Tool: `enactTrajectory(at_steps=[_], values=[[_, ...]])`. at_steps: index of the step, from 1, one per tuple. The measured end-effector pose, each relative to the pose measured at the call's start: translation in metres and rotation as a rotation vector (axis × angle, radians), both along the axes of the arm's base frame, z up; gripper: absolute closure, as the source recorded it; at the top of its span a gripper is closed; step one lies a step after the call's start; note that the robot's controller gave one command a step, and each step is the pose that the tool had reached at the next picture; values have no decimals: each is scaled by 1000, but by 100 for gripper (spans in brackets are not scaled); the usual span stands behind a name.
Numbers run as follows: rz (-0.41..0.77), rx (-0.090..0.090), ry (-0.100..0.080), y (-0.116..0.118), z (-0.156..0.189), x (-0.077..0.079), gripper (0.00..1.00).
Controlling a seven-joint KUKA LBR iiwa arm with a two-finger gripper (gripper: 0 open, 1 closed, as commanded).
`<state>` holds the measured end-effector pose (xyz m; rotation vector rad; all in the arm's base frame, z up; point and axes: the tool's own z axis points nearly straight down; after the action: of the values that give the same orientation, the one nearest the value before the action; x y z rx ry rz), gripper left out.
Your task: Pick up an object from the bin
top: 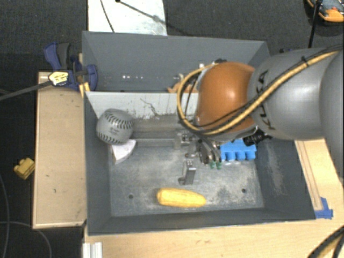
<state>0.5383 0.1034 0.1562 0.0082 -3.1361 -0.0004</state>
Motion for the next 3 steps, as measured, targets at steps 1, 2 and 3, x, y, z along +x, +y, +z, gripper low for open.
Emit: enactTrajectory(at_steps=[1, 2, 3], values=[[-3, 1, -8, -1, 5, 2, 0], [46, 1, -13, -28, -52, -34, 0], [3, 1, -5, -55, -77, -47, 100]])
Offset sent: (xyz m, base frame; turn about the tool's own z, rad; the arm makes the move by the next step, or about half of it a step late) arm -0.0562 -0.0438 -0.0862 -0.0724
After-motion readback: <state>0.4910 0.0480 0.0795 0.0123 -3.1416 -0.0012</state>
